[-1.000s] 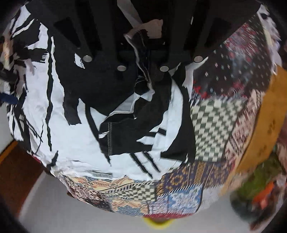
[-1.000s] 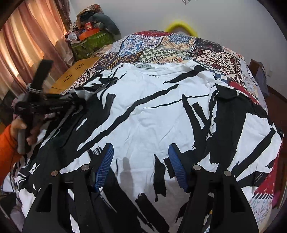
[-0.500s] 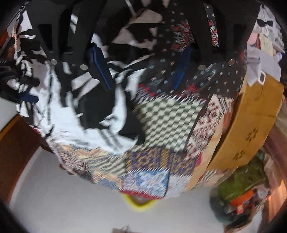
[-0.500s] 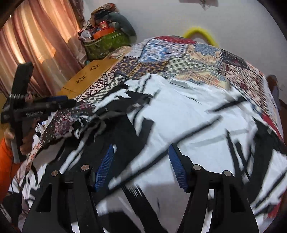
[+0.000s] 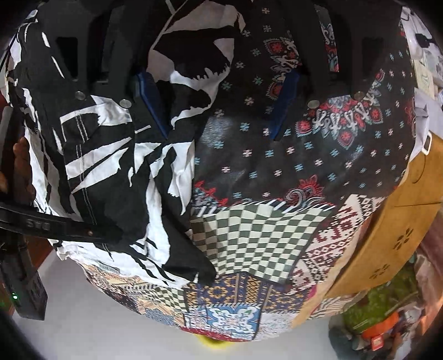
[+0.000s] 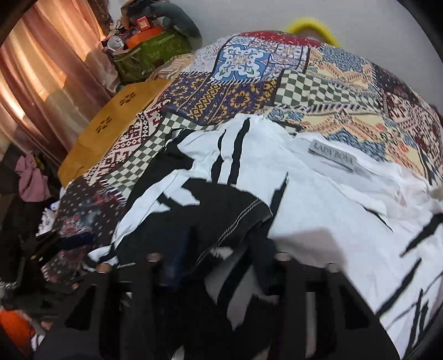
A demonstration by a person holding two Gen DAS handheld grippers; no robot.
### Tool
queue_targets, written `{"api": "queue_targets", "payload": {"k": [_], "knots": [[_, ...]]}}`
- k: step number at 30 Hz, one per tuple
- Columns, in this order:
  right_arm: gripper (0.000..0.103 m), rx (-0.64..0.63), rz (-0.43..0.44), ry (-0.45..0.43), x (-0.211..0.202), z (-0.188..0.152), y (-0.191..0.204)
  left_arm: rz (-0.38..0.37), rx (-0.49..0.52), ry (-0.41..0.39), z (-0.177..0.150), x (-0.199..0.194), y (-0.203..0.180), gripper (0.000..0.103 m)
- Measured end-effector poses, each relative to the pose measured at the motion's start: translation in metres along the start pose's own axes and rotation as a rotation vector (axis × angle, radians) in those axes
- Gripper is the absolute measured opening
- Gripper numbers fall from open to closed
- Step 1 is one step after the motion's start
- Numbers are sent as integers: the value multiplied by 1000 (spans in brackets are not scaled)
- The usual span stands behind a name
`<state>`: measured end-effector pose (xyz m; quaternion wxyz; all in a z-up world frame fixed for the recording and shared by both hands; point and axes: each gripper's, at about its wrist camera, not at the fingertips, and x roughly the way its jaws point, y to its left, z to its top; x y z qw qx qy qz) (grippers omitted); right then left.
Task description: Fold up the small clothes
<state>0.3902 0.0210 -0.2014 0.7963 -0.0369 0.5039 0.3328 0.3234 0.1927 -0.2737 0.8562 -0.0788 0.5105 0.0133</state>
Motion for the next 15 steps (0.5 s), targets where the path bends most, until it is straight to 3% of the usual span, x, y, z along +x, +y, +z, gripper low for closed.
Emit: {"api": "queue_targets", "payload": {"k": [1,4,8,13,15], "knots": [[6,-5,-5,-2,3,0,1,4,-5,-4,-1,0,1,73],[3,-18,-23,-34,3,-1,3,39,-36,-13,-6,-3,8,73],[2,7,-110,-112,-10,-2,-6,67,-94,-11,-12,-3,20,74],[1,-9,-154,-105,-17,-6,-10,200,-112,-17,-17,-9,22,74],[1,-24,-170,-104,-21,-11,-9,198,-120,-1,-18,-9,26,74]]}}
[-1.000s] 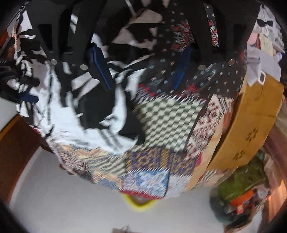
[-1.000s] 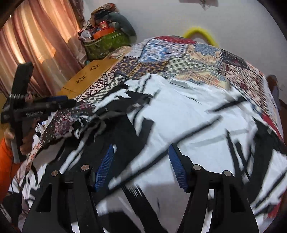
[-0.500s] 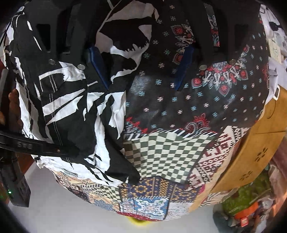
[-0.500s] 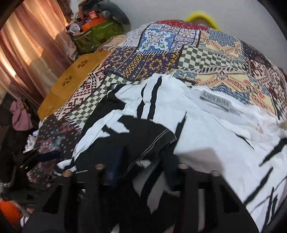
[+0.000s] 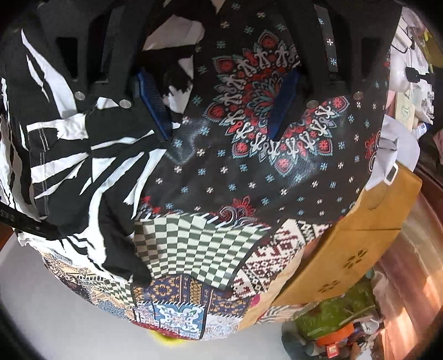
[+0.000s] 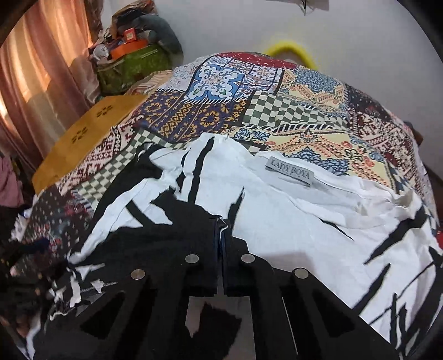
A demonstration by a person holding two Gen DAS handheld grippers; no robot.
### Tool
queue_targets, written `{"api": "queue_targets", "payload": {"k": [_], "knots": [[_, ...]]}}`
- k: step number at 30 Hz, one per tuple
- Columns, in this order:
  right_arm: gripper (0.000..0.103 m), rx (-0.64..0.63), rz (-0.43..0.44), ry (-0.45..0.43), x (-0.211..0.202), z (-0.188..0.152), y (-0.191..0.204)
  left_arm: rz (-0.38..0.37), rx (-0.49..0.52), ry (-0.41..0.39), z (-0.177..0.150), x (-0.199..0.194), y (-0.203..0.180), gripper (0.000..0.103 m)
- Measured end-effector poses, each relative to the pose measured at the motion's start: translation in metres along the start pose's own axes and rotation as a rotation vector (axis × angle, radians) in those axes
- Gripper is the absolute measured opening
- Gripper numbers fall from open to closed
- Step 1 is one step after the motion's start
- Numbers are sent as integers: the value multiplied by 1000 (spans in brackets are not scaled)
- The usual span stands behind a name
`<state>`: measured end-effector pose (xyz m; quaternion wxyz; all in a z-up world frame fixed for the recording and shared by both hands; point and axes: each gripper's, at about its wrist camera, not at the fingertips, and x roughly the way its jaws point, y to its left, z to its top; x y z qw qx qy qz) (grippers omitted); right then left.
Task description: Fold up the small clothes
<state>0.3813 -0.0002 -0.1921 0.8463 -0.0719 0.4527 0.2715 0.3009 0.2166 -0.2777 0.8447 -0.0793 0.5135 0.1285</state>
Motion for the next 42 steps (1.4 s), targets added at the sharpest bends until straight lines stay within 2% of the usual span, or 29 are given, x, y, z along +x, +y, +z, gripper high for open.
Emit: {"api": "queue_targets", "payload": {"k": [5,7,9,13,17,20,22,25,29,35,38,42], "knots": [[2,34,10,8,-10,-6,-15,25,31,15,-1,0,-2,74],[1,28,-35,-2,-17,-8,-20,28,28,21,-1,1,-1,74],[2,10,-128,-27,-29,-8,-28,40,36,23,-2,2,-3,75],[2,90,-74,-42,-64,-15,-58,62,52,32,-1,-1,-7,74],[4,111,-29,-85,-108,-34,-75,33,5,37,3,-15,-4,74],[18,137,0,-108,-138,-55,-86,39,15,-22,8,-41,-11,74],[37,158,-4,-131,-155,-71,-96,34,33,-62,14,-60,-19,74],[39,189,-24,-157,-178,-95,-111,11,66,-109,23,-86,-36,74],[40,257,-78,-184,-202,-124,-140,-43,108,-147,34,-105,-68,82],[42,368,-114,-177,-214,-159,-183,-96,185,-124,37,-92,-123,83],[42,393,-124,-154,-207,-169,-195,-115,236,-81,32,-69,-152,83],[42,423,-95,-135,-193,-175,-208,-122,261,-13,29,-34,-172,83]]}}
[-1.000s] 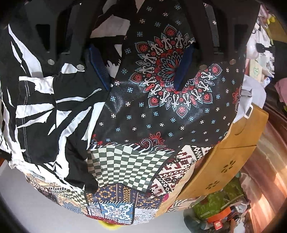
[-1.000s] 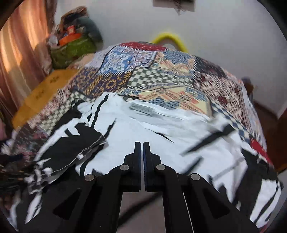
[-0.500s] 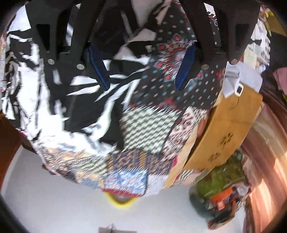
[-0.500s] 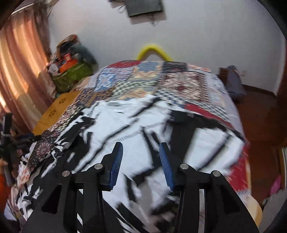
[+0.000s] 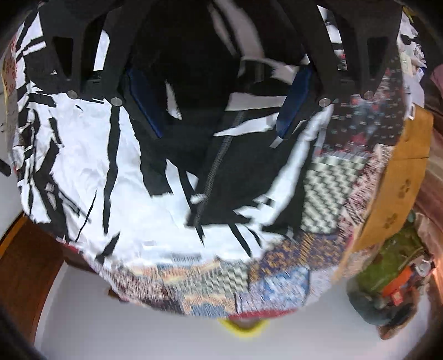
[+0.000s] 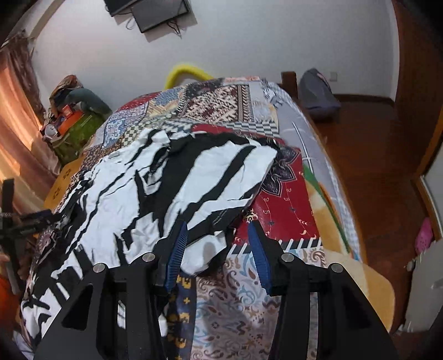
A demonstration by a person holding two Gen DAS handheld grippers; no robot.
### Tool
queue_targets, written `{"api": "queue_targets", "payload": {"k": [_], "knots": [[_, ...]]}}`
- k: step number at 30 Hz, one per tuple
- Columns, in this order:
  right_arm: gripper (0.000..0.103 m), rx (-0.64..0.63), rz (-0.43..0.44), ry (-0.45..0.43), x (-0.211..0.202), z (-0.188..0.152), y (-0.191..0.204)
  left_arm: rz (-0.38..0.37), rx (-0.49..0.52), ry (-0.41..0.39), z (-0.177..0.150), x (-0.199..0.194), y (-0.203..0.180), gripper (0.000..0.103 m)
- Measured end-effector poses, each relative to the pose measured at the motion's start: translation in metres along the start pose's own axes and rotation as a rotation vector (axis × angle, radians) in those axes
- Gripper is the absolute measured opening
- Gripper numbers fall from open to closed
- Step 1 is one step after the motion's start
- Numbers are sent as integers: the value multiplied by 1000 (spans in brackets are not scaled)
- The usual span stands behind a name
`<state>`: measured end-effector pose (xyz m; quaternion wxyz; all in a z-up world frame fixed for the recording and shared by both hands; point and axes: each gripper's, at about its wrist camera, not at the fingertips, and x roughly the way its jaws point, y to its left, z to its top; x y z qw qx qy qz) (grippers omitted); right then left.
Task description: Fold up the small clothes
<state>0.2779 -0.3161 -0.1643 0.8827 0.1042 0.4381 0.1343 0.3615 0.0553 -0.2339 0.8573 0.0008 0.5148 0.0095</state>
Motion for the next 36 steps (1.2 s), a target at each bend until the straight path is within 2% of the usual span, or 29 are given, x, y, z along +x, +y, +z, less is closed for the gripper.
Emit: {"api": "queue_targets", "payload": {"k": [4,9,11,12,13,15,17,22,27,32,36], "knots": [[42,18,-24,8,22,8,-10,-24,-37,74,-2,30,-1,83],[42,45,-11,23,46,24,-19,-35,-48,63,-2,28,3,83],[32,69,-10,18,51,28,-23,-24,-42,58,-3,24,5,83],[19,77,-21,13,52,30,-24,-24,-42,54,-3,22,5,83],[12,85,-23,10,51,32,-25,-25,-43,50,-4,19,6,83],[6,125,23,-11,44,34,-29,-36,-47,38,-6,12,8,83],[5,133,41,-35,34,37,-27,-44,-51,24,-6,5,9,83],[4,40,53,-90,6,47,4,-49,-42,-34,-4,-19,8,83],[4,-53,124,-130,-14,63,54,-83,-50,-76,-5,-42,9,83],[4,-127,205,-120,-3,69,109,-84,-48,-97,-12,-58,16,83],[7,-197,225,-44,28,57,148,-67,-38,-102,-19,-67,24,83]]}}
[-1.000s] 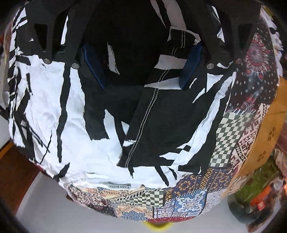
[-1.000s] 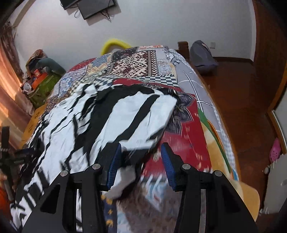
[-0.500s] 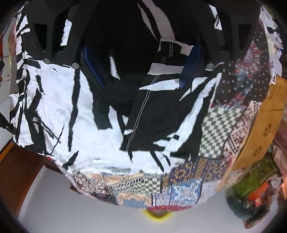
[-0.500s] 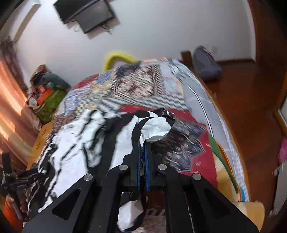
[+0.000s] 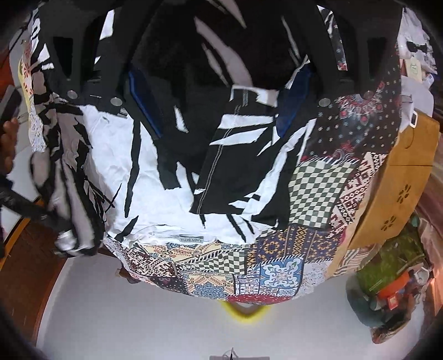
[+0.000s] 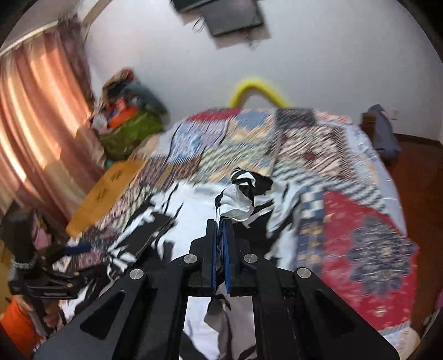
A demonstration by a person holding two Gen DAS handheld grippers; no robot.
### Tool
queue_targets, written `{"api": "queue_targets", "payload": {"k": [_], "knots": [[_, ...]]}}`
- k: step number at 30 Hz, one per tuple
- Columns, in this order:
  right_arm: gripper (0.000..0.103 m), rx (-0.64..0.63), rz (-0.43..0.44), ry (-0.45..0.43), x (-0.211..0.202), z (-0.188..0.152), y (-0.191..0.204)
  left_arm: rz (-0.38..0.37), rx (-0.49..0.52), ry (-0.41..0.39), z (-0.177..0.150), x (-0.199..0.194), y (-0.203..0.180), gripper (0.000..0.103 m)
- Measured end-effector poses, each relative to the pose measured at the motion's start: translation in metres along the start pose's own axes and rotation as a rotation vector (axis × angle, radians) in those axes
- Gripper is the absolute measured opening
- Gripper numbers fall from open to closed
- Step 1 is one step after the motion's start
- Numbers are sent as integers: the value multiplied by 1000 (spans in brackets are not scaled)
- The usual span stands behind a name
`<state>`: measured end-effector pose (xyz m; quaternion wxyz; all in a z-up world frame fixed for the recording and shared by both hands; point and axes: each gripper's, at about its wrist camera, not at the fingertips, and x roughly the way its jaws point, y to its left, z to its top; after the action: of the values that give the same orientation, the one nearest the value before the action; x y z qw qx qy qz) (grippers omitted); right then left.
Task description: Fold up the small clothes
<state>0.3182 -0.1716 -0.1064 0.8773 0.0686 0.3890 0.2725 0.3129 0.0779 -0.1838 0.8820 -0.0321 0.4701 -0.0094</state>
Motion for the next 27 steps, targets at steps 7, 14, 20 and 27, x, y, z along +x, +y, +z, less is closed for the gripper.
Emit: {"api": "queue_targets", "payload": {"k": [7,14,20,27], "knots": [[22,-10,42,127,24,-19,10,11,-2,-2,2,-7,4,83],[31,-62,-50,35,-19,-15,-12,-45,2,21,25,12,-26,83],[36,-107,-145,58,-24,-29,-43,-68,36,81,47,54,-64,83],[36,-90,-107,108,21,-19,-67,-13,86,140,58,107,-89,83]]}}
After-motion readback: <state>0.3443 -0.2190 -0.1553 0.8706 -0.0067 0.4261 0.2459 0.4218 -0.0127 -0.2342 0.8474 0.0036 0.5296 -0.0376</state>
